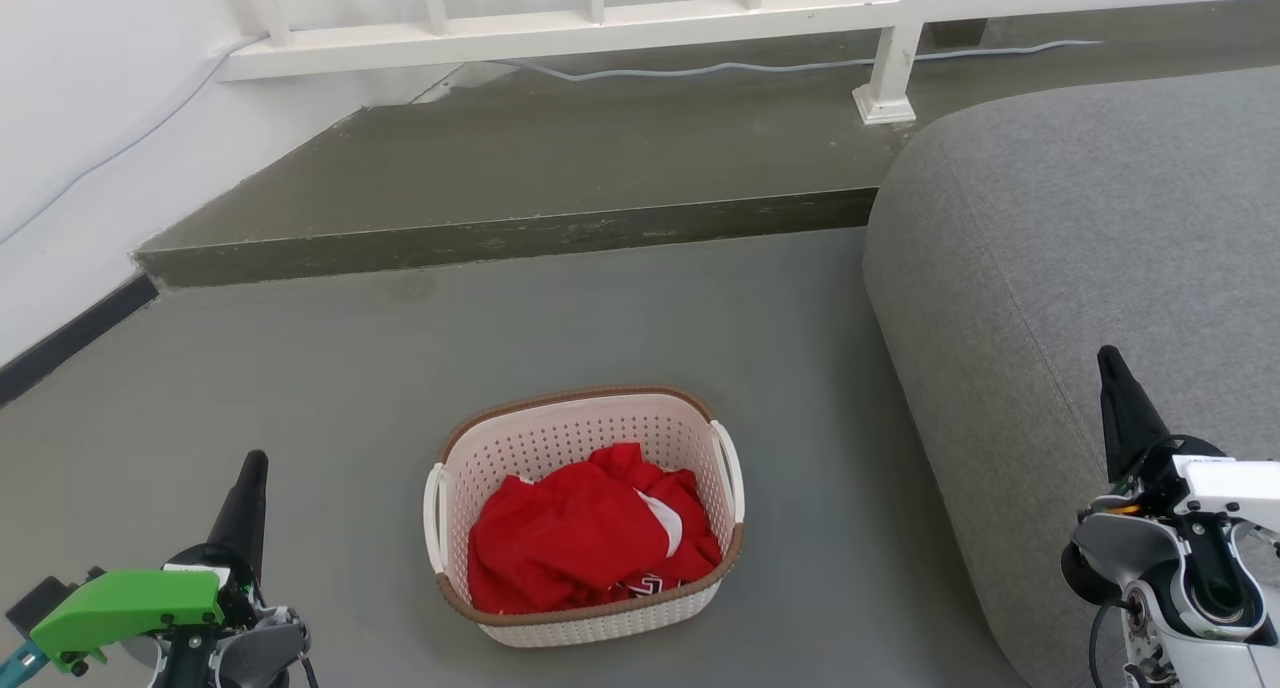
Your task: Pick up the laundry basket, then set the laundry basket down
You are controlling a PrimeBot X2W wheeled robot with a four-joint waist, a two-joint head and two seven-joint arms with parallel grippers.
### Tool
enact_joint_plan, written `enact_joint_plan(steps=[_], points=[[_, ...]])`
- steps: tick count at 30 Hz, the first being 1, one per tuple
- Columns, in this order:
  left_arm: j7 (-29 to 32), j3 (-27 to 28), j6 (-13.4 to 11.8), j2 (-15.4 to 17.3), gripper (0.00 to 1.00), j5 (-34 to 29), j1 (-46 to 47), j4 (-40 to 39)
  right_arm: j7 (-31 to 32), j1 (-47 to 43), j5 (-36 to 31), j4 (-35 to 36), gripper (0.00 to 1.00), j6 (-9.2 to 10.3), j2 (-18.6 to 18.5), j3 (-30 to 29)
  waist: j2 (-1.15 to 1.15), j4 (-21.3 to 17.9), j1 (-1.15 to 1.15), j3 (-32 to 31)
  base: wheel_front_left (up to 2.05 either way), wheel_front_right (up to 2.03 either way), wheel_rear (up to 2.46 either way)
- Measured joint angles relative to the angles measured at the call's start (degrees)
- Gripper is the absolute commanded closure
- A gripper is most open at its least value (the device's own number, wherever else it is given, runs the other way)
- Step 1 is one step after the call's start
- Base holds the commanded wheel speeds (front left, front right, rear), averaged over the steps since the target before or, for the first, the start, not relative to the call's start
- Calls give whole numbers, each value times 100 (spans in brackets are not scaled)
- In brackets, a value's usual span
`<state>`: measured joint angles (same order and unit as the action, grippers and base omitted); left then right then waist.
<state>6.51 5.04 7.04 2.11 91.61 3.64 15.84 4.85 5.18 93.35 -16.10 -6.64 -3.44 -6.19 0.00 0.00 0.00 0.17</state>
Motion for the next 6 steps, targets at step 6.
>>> enact_joint_plan(steps=[6], points=[[0,-1,0,0,100,0,0,0,0,0,0,0,100,0,1,-3,0,0,0,0,0,0,0]])
